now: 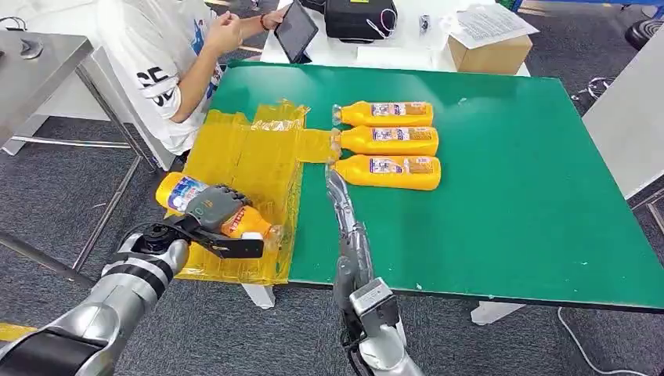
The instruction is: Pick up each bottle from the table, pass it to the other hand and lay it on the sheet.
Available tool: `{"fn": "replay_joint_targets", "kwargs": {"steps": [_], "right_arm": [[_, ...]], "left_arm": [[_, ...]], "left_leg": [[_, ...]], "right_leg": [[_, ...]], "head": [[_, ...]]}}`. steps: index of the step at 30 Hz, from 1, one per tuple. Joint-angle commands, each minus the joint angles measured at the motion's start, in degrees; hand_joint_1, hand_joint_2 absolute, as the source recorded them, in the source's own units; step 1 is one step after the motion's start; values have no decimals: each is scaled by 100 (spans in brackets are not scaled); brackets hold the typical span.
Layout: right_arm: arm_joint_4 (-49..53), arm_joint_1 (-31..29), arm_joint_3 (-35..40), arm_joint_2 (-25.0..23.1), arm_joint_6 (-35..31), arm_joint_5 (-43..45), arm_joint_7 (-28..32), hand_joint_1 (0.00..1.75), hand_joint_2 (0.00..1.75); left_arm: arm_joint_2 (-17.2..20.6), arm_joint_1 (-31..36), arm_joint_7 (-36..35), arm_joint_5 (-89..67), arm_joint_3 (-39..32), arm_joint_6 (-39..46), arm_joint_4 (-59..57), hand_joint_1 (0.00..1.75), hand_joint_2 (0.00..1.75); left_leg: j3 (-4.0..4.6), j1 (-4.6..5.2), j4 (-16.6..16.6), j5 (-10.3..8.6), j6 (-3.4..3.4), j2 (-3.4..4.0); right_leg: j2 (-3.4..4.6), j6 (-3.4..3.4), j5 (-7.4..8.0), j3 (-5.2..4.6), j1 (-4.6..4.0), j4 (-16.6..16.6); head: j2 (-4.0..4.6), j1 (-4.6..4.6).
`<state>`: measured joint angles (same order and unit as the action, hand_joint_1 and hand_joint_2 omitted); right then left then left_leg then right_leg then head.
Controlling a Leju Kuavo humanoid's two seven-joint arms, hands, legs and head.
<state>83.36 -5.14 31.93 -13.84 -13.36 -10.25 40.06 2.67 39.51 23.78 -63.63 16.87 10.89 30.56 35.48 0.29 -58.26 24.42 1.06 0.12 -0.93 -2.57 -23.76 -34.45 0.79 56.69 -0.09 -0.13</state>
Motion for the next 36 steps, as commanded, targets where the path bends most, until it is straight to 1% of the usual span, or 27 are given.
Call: {"fn": "replay_joint_targets", "kwargs": {"steps": [1, 2, 3, 5, 6, 7, 8, 10, 11, 12, 13, 14, 15, 16, 17, 19, 20, 21, 24, 26, 27, 28, 32, 33, 36], "right_arm": [[-320, -141, 86, 126, 76, 85, -6, 0, 0], [-373, -150, 82, 119, 92, 88, -6, 0, 0], [-385, -152, 79, 114, 102, 90, -6, 0, 0], [-459, -165, 86, 96, 147, 83, -6, 0, 0], [-467, -167, 83, 87, 151, 72, -6, 0, 0], [-530, -177, 80, 59, 178, 62, -6, 0, 0], [-565, -184, 84, 49, 176, 49, -6, 0, 0], [-595, -188, 82, 37, 194, 47, -6, 0, 0], [-633, -199, 85, 35, 211, 44, -6, 0, 0], [-697, -210, 74, 18, 230, 40, -6, 0, 0], [-719, -217, 72, 8, 244, 36, -6, 0, 0], [-754, -216, 79, 13, 254, 25, -6, 0, 0], [-780, -222, 78, 5, 267, 33, -6, 0, 0], [-813, -228, 75, 2, 277, 33, -6, 0, 0], [-826, -237, 74, -5, 281, 34, -6, 0, 0], [-873, -232, 81, -5, 310, 39, -6, 0, 0], [-908, -246, 81, -18, 320, 30, -6, 0, 0], [-936, -242, 85, -16, 322, 18, -6, 0, 0], [-954, -247, 83, -24, 330, 22, -6, 0, 0], [-983, -257, 83, -27, 348, 19, -6, 0, 0], [-995, -259, 76, -36, 357, 28, -6, 0, 0], [-1005, -265, 81, -32, 355, 20, -6, 0, 0], [-1111, -309, 55, -40, 384, 54, -6, 0, 0], [-1115, -314, 50, -42, 388, 54, -6, 0, 0], [-1178, -336, 49, -47, 410, 65, -6, 0, 0]], "left_arm": [[89, 357, 0, 158, -82, -325, -641, 175, 175], [101, 354, 15, 202, -117, -375, -658, 175, 175], [105, 347, 41, 244, -149, -408, -663, 175, 175], [109, 335, 38, 274, -167, -468, -675, 175, 175], [99, 334, 33, 310, -195, -514, -679, 175, 175], [55, 284, 83, 505, -339, -647, -662, 175, 175], [31, 244, 111, 589, -400, -689, -656, 175, 175], [14, 176, 147, 683, -448, -770, -627, 173, 175], [4, 155, 147, 741, -492, -812, -639, 86, 175], [-1, 116, 162, 821, -524, -927, -641, 91, 175], [13, 98, 170, 839, -516, -986, -643, 93, 175], [26, 64, 197, 855, -519, -988, -640, 52, 175], [28, 38, 224, 876, -528, -991, -637, 26, 175], [32, 17, 247, 897, -536, -1004, -635, 5, 175], [33, 0, 261, 914, -540, -1018, -631, 0, 175], [29, -39, 292, 955, -556, -1044, -623, 0, 175], [31, -56, 300, 958, -538, -1074, -612, 0, 175], [29, -69, 322, 994, -554, -1114, -612, 0, 175], [37, -89, 338, 1000, -540, -1149, -613, 0, 175], [64, -108, 396, 1078, -545, -1315, -616, 0, 175], [102, -148, 445, 1138, -523, -1415, -590, 0, 175], [126, -174, 494, 1203, -513, -1515, -582, 0, 0], [227, -252, 608, 1342, -474, -1769, -589, 0, 0], [246, -267, 610, 1353, -459, -1777, -572, 0, 0], [361, -297, 730, 1623, -453, -2236, -580, 0, 0]], "left_leg": [[-19, -11, 0, 8, -9, 4], [-26, -14, 1, 11, -11, 4], [-13, -7, 3, 4, -6, 3], [-34, -15, 1, 14, -11, 8], [-24, -9, 4, 8, -7, 6], [-32, -13, 1, 13, -10, 8], [-17, -7, 4, 5, -6, 7], [-40, -13, 7, 12, -11, 12], [-23, -7, 6, 6, -7, 9], [-34, -10, 8, 9, -10, 9], [-23, -6, 8, 5, -7, 8], [-30, -9, 7, 8, -9, 10], [-42, -11, 11, 11, -11, 14], [-29, -6, 10, 6, -7, 9], [-40, -10, 10, 11, -11, 13], [-39, -8, 13, 9, -9, 16], [-25, -4, 9, 6, -6, 10], [-34, -7, 10, 9, -8, 11], [-24, -3, 9, 5, -5, 9], [-45, -9, 15, 10, -10, 12], [-32, -6, 10, 7, -7, 9], [-25, -3, 9, 5, -5, 9], [-54, -9, 17, 11, -11, 22], [-44, -3, 13, 7, -7, 16], [-54, -6, 16, 6, -10, 20]], "right_leg": [[10, 10, -4, 19, -10, -5], [12, 12, -6, 27, -12, -6], [8, 6, -2, 13, -6, -5], [16, 12, -8, 35, -13, -8], [13, 8, -4, 24, -7, -7], [17, 11, -7, 33, -11, -7], [12, 7, -2, 17, -5, -5], [20, 12, -6, 39, -11, -10], [14, 8, -2, 22, -6, -7], [16, 10, -4, 34, -8, -10], [14, 7, -1, 22, -5, -8], [16, 9, -3, 30, -7, -10], [22, 12, -3, 40, -9, -14], [15, 8, -2, 27, -5, -10], [21, 11, -4, 39, -8, -12], [23, 10, -2, 37, -7, -15], [16, 6, -1, 24, -3, -9], [18, 8, -3, 34, -6, -12], [14, 6, -1, 23, -2, -8], [21, 11, -3, 45, -7, -17], [16, 8, -2, 33, -4, -11], [15, 6, -1, 25, -1, -8], [32, 12, -1, 52, -7, -17], [24, 8, 0, 43, -2, -12], [29, 12, 2, 51, -4, -15]], "head": [[0, 0], [0, 0], [0, 0], [0, 0], [0, 0], [0, 0], [0, 0], [0, 0], [0, 0], [0, 0], [0, 0], [0, 0], [0, -2], [0, 0], [0, 0], [0, 0], [0, -2], [0, 0], [0, 0], [0, 0], [0, 0], [0, -2], [0, 0], [0, 0], [0, 0]]}}
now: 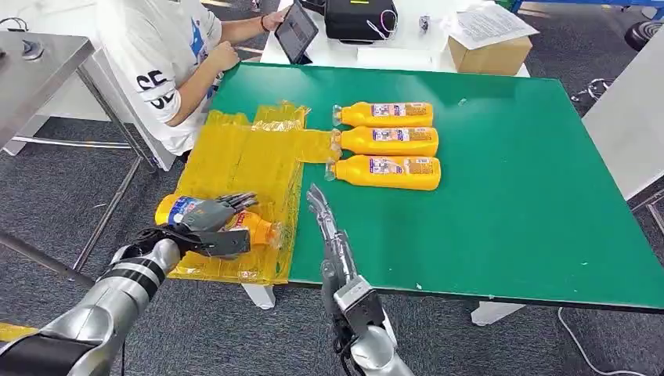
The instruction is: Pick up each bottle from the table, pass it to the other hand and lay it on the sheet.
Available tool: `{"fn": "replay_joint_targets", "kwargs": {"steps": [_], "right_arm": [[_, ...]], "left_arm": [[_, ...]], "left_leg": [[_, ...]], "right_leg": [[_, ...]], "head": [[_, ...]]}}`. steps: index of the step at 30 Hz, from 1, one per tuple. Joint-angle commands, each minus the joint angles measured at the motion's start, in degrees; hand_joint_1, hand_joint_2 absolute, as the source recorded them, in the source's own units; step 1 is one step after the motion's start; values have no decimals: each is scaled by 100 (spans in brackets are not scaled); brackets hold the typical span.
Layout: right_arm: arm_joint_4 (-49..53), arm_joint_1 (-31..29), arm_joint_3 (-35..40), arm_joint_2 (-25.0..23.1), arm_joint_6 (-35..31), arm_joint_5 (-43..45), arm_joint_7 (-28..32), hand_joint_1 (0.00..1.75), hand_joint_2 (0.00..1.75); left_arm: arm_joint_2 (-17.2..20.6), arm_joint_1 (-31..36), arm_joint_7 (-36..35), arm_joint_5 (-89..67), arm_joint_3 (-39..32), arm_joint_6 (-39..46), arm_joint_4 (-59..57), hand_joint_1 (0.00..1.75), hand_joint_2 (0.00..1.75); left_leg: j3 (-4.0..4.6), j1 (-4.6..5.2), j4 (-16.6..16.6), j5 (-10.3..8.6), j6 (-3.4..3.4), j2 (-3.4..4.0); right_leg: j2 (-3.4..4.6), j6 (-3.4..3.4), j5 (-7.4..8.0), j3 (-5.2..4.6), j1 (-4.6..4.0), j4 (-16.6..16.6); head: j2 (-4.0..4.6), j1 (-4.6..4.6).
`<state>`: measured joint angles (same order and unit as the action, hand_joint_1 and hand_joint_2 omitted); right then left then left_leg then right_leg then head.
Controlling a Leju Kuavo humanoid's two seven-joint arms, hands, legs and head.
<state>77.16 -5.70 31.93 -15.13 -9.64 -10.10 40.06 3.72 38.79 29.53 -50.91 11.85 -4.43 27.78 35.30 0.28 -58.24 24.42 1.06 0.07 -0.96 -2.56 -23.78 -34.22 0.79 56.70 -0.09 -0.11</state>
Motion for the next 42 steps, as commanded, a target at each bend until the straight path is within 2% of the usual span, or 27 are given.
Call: {"fn": "replay_joint_targets", "kwargs": {"steps": [1, 4, 7, 8, 9, 10, 11, 16, 19, 20, 21, 23, 24, 26, 27, 30, 42], "right_arm": [[-562, -287, 55, 84, 30, 47, -6, 0, 0], [-573, -296, 66, 88, 31, 56, -6, 0, 0], [-646, -311, 79, 77, 15, 63, -6, 0, 0], [-661, -306, 76, 70, -2, 54, -6, 0, 0], [-710, -303, 91, 60, 10, -14, -6, 0, 0], [-707, -288, 95, 51, 17, -49, -6, 0, 0], [-733, -276, 99, 29, 8, -106, -6, 0, 0], [-734, -271, 93, 19, 10, -119, -6, 0, 0], [-734, -273, 90, 21, 12, -120, -6, 0, 0], [-799, -262, 67, -17, 32, -229, -6, 0, 0], [-816, -255, 98, -28, 43, -288, -6, 0, 0], [-934, -276, 238, -61, 22, -461, -82, 0, 0], [-1015, -297, 302, -75, -4, -519, -111, 0, 0], [-1141, -324, 387, -82, -87, -596, -121, 0, 0], [-1216, -342, 435, -77, -146, -630, -111, 0, 0], [-1259, -311, 399, -54, -238, -617, -106, 0, 0], [-1259, -311, 399, -54, -238, -617, -106, 0, 0]], "left_arm": [[278, -238, 216, 502, -15, -880, -302, 0, 0], [315, -284, 297, 638, -46, -1024, -247, 0, 0], [252, -482, 646, 1351, -422, -1279, 70, 0, 0], [137, -568, 679, 1600, -590, -1125, 256, 0, 0], [-149, -671, 758, 2094, -997, -873, 560, 0, 0], [-277, -711, 643, 2206, -1045, -733, 751, 0, 0], [-449, -721, 509, 2407, -1195, -477, 935, 0, 0], [-425, -735, 405, 2458, -1134, -461, 1015, 0, 0], [-403, -744, 407, 2470, -1138, -464, 1004, 0, 0], [-630, -754, 649, 2498, -1423, 818, 1198, 0, 0], [-804, -751, 704, 2502, -1589, 1607, 1378, 0, 0], [-1193, -767, 1025, 2888, -2100, 2679, 1901, 0, 0], [-1293, -798, 1047, 3173, -2246, 2829, 2168, 0, 0], [-1308, -904, 1047, 3639, -2194, 3196, 2665, 0, 0], [-1220, -1037, 1047, 3868, -1948, 3462, 3077, 0, 0], [-1208, -1220, 1047, 4492, -1885, 3570, 3675, 0, 0], [-1208, -1220, 1047, 4492, -1885, 3570, 3675, 0, 0]], "left_leg": [[-35, -3, 12, 5, -8, 23], [-51, -5, 18, 6, -12, 33], [-69, -2, 18, 6, -10, 28], [-77, -5, 23, 7, -12, 36], [-70, -3, 16, 7, -9, 29], [-74, -5, 22, 7, -10, 30], [-64, -2, 17, 3, -6, 4], [-49, -11, 4, 6, -8, -13], [-38, -5, 5, 7, -7, 4], [-34, -3, 5, 5, -6, 7], [-39, -8, 6, 7, -10, 6], [-26, -6, 4, 4, -9, -10], [-24, -14, -2, 5, -11, -31], [-13, -14, -9, 9, -10, -18], [-6, -11, -2, 4, -6, -10], [-22, -13, 1, 13, -8, 15], [-17, -7, 5, 6, -8, 3]], "right_leg": [[29, 8, 2, 26, -2, -11], [41, 12, 6, 39, -4, -15], [33, 10, 4, 56, -1, -14], [43, 12, 7, 62, -4, -20], [34, 9, 5, 57, -2, -14], [38, 11, 6, 61, -4, -20], [9, 6, 1, 59, -1, -16], [-4, 9, -6, 47, -9, -12], [11, 8, -4, 35, -4, -7], [11, 7, -2, 30, -3, -7], [12, 11, -4, 35, -8, -9], [-6, 10, -6, 27, -6, -7], [-24, 12, -12, 32, -14, -7], [-12, 10, -11, 16, -14, -1], [-5, 7, -5, 6, -11, -7], [23, 9, -4, 17, -12, -10], [8, 9, -4, 13, -7, -10]], "head": [[0, -2], [0, -2], [0, -2], [0, -2], [0, -2], [0, -4], [0, -2], [0, -2], [0, 0], [0, 2], [0, -2], [0, -2], [0, -2], [0, -2], [0, 0], [0, 0], [0, 0]]}}
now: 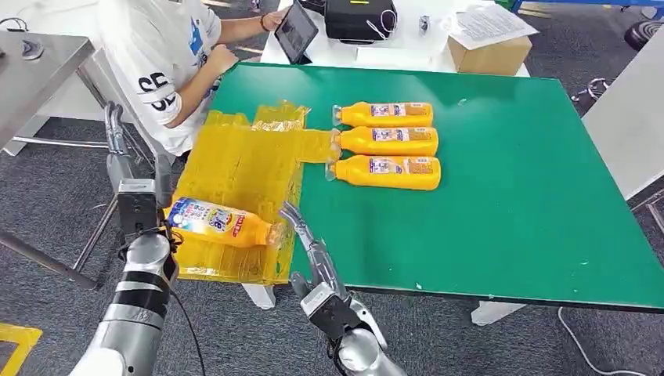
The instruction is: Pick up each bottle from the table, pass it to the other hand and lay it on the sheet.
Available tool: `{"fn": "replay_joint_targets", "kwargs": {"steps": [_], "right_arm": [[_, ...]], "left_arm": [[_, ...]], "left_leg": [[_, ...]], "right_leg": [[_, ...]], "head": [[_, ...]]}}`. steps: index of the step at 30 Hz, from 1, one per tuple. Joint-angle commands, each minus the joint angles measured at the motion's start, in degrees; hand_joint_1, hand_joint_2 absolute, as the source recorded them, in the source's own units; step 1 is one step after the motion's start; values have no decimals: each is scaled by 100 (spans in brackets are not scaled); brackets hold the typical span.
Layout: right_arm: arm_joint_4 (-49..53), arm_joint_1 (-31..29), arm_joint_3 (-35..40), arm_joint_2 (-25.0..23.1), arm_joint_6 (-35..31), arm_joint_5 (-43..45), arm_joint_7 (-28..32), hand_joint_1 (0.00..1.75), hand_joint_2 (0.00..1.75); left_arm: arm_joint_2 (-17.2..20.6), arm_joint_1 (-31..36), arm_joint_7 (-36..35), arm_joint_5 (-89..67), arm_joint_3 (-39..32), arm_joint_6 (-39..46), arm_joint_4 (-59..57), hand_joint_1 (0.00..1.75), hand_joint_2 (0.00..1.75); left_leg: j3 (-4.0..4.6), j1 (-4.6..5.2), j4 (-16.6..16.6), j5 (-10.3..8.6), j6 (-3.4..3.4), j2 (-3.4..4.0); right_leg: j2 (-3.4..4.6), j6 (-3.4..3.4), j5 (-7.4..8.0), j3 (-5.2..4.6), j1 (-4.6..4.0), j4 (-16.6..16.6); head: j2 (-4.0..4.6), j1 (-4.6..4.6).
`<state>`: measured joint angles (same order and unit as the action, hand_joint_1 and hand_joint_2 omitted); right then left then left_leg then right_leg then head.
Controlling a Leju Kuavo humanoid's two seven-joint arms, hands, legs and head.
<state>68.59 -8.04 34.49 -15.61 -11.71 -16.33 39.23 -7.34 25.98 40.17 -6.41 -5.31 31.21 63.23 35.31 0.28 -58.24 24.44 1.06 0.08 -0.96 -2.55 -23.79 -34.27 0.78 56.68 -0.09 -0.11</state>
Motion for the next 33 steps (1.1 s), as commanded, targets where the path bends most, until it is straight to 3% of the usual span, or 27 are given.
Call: {"fn": "replay_joint_targets", "kwargs": {"steps": [1, 6, 12, 13, 14, 15, 16, 22, 33], "right_arm": [[-402, -77, 143, -6, -31, 6, -23, 0, 0], [104, 121, -231, 102, -536, 133, 77, 0, 0], [1813, 608, -1055, 493, -1727, 347, 77, 0, 0], [1994, 682, -1173, 534, -1884, 370, 77, 0, 0], [2218, 769, -1290, 594, -2157, 353, 77, 0, 0], [2345, 836, -1347, 640, -2249, 363, 77, 0, 175], [2692, 958, -1532, 679, -2756, 547, 77, 0, 175], [2781, 1225, -1939, 717, -2737, 583, 77, 0, 175], [2596, 1365, -1998, 801, -2828, 775, 77, 0, 175]], "left_arm": [[-102, 60, -17, 41, -169, 5, 130, 0, 0], [-255, -30, -17, 549, -381, -668, 7, 0, 0], [-480, -749, -17, 993, -483, -1601, 41, 0, 0], [-500, -861, -17, 996, -457, -1656, 51, 0, 175], [-515, -1024, -17, 879, -386, -1646, 114, 0, 175], [-539, -1123, -18, 892, -363, -1685, 117, 0, 175], [-574, -1377, -107, 909, -230, -1960, 253, 0, 175], [-698, -2041, -213, 867, 194, -2338, 794, 0, 175], [-821, -2486, -296, 908, 580, -2471, 1390, 0, 175]], "left_leg": [[-25, -10, 4, 9, -11, 1], [-21, -8, 5, 7, -7, 0], [-20, 4, 10, 4, -2, -10], [-29, 0, 11, 9, -4, -6], [-18, 6, 10, 5, -1, -9], [-28, 2, 9, 12, -3, -8], [-14, 5, 7, 7, 0, -3], [-22, 2, 3, 22, 3, -10], [-19, -1, 1, 25, 6, -1]], "right_leg": [[10, 11, -5, 27, -9, -9], [8, 9, -5, 22, -7, -8], [-4, 2, -7, 21, 5, -9], [1, 5, -8, 29, 0, -14], [-4, 1, -5, 19, 6, -11], [0, 4, -9, 31, 2, -14], [0, 2, -5, 13, 4, -10], [-3, 4, -12, 25, 0, -16], [5, 5, -9, 19, -3, -16]], "head": [[0, 0], [0, 0], [0, 0], [0, -4], [0, -2], [0, -2], [0, -2], [0, -2], [0, -2]]}}
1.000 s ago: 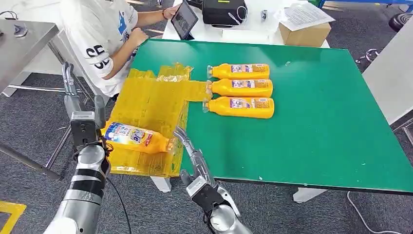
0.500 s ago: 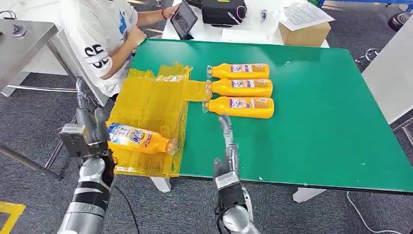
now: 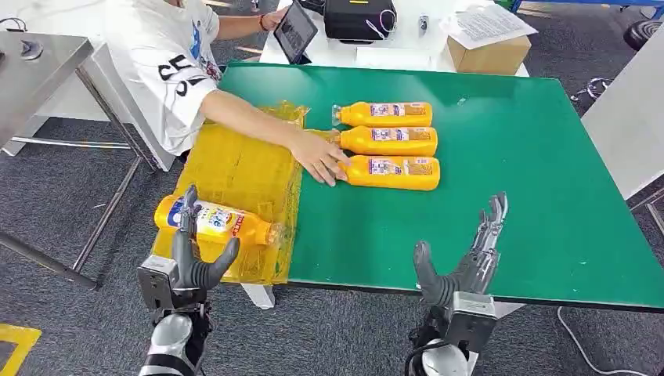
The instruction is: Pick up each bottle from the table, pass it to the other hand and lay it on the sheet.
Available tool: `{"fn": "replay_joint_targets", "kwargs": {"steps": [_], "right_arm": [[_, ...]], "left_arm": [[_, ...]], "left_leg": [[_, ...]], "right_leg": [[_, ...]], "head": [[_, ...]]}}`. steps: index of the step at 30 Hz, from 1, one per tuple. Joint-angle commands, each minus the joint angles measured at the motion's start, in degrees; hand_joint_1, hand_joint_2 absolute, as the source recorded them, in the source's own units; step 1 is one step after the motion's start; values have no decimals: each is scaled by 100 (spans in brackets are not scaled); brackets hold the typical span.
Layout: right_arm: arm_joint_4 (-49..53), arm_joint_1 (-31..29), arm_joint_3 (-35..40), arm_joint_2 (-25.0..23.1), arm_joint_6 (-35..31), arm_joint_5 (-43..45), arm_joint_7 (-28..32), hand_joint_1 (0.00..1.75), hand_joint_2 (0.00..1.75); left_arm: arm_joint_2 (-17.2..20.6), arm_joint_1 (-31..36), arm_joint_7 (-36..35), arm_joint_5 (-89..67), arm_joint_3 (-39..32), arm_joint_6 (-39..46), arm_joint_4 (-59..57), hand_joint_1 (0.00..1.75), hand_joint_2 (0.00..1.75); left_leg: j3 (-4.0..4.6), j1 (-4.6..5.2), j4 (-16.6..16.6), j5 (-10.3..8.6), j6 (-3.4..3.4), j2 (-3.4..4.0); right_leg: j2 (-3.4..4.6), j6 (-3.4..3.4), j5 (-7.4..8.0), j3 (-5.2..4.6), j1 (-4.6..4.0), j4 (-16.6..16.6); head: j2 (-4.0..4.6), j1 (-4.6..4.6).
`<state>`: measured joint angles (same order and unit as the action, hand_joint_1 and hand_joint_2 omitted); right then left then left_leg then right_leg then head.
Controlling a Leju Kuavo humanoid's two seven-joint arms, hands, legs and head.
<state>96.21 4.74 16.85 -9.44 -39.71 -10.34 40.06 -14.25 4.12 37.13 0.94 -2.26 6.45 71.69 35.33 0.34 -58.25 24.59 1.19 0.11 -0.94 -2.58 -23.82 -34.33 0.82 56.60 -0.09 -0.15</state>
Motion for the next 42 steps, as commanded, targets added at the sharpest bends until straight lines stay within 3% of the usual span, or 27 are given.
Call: {"fn": "replay_joint_targets", "kwargs": {"steps": [1, 11, 19, 23, 28, 31, 42], "right_arm": [[-225, 102, -230, 194, -27, 192, -6, 0, 175], [-664, 31, -199, 158, 97, 141, -6, 0, 175], [-2082, -583, -300, -27, 801, -446, -6, 0, 175], [-3035, -1386, -260, 193, 1820, -1044, -877, 0, 175], [-3089, -1441, -237, 250, 1843, -1195, -938, 0, 175], [-3318, -1882, -77, 467, 2216, -1636, -1494, 0, 175], [-3365, -2623, 1, 691, 2433, -2182, -1846, 0, 175]], "left_arm": [[-110, -346, 11, 183, 297, 7, 655, 0, 175], [-96, -501, -22, 253, 403, -35, 935, 0, 175], [-62, -351, 2, 266, 571, -41, 618, 0, 175], [-33, -167, 50, 179, 579, -50, 308, 0, 175], [-35, -171, 51, 178, 573, -51, 314, 0, 175], [-34, -153, 69, 33, 575, -13, 217, 0, 175], [-104, -79, 191, -158, 437, -38, -58, 0, 175]], "left_leg": [[-10, -6, 2, 4, -5, -3], [-16, -6, 5, 5, -7, -2], [-28, -9, 8, 7, -8, 8], [-37, -10, 15, 4, -11, 12], [-35, -11, 10, 2, -10, -6], [-42, -11, 10, 5, -8, 8], [-38, -10, 5, 4, -12, 6]], "right_leg": [[2, 5, -3, 14, -5, -6], [4, 7, -3, 19, -5, -7], [16, 10, -1, 32, -8, -13], [21, 12, 4, 40, -9, -21], [3, 12, 0, 41, -10, -16], [19, 11, -1, 46, -10, -19], [18, 15, -1, 43, -10, -10]], "head": [[0, 2], [0, 2], [0, 0], [0, 2], [0, 0], [0, 0], [0, 0]]}}
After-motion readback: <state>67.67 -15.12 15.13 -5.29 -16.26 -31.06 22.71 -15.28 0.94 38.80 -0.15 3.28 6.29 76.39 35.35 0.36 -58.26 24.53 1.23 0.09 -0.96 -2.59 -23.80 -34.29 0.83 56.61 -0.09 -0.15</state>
